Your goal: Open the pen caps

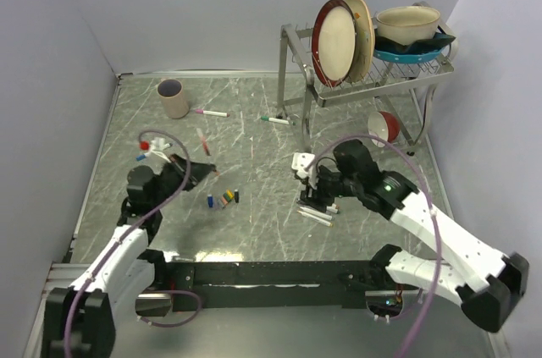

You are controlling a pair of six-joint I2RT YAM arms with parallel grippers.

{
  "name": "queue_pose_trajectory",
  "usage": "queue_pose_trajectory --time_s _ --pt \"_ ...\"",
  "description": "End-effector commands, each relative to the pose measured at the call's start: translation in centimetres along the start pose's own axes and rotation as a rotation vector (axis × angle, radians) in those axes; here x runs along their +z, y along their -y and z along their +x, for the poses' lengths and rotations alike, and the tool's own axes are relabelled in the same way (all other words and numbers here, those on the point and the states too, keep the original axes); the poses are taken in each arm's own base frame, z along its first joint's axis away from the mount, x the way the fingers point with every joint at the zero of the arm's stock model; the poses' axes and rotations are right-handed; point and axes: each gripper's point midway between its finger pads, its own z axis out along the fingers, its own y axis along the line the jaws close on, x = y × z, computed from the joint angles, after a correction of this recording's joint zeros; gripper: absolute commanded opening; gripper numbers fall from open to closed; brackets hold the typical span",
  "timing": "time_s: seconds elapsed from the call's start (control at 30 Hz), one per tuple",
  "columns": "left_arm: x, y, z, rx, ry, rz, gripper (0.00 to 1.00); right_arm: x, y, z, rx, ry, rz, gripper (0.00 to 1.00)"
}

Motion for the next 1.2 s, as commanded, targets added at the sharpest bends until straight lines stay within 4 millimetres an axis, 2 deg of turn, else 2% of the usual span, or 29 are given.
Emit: queue_pose_trajectory --time_s 0.0,0.03,0.07,0.1,0.13,0.17,0.2,0.23,0.3,0.33,0.37,0.43,0.53,0.6,0.97,1.07,1.17 --pt "-0.7 9.2 1.3 0.230 0.052 0.407 0.01 -0.9 0.1 -5.2 -0.001 0.194 0.001 0.64" --pt "-0.8 9.8 1.7 0.243 0.063 0.429 0.01 -0.4 0.3 -5.4 0.012 0.196 -0.005 0.66" --pt "-0.9 10.3 3.1 0.245 0.043 0.461 0.01 -0.5 0.0 -6.3 0.033 0.217 -0.039 0.66" --pt "-1.1 11.1 3.0 0.259 0.067 0.492 0.01 0.1 0.0 -6.4 0.062 0.207 -0.060 0.68" --pt "-1.1 11.3 3.0 0.262 0.089 0.496 0.01 -0.1 0.2 -7.8 0.109 0.229 -0.067 0.70" --pt "-1.3 11.6 3.8 0.259 0.080 0.519 0.01 0.0 0.2 -8.5 0.137 0.240 -0.083 0.71" --pt "-1.4 12.0 3.8 0.258 0.102 0.535 0.01 0.6 0.2 -8.8 0.172 0.233 -0.111 0.72" --pt "-1.5 12.2 3.5 0.253 0.131 0.538 0.01 0.4 0.2 -10.0 0.224 0.258 -0.127 0.72" --pt "-1.6 12.3 4.5 0.233 0.129 0.545 0.01 0.8 -0.3 -11.0 0.276 0.282 -0.188 0.72" --pt "-1.7 12.6 4.1 0.229 0.167 0.550 0.01 0.9 -0.6 -12.1 0.334 0.314 -0.218 0.72" --pt "-1.9 12.9 4.8 0.224 0.154 0.561 0.01 1.0 -0.8 -12.6 0.366 0.330 -0.244 0.72" --pt "-1.9 13.2 5.1 0.221 0.161 0.567 0.01 1.3 -0.9 -14.0 0.505 0.355 -0.294 0.71" --pt "-2.0 14.0 6.0 0.209 0.154 0.587 0.01 1.8 -0.4 -15.3 0.653 0.370 -0.302 0.69" --pt "-1.8 14.1 6.3 0.203 0.150 0.582 0.01 2.1 -0.1 -15.9 0.687 0.381 -0.297 0.68" --pt "-1.5 15.4 8.0 0.185 0.112 0.620 0.01 4.4 1.0 -15.5 0.762 0.363 -0.280 0.58" --pt "-1.3 15.7 8.3 0.184 0.105 0.626 0.01 5.2 0.7 -15.4 0.757 0.348 -0.288 0.51" --pt "-1.2 16.0 8.8 0.183 0.089 0.634 0.01 5.9 0.3 -15.0 0.746 0.328 -0.297 0.39"
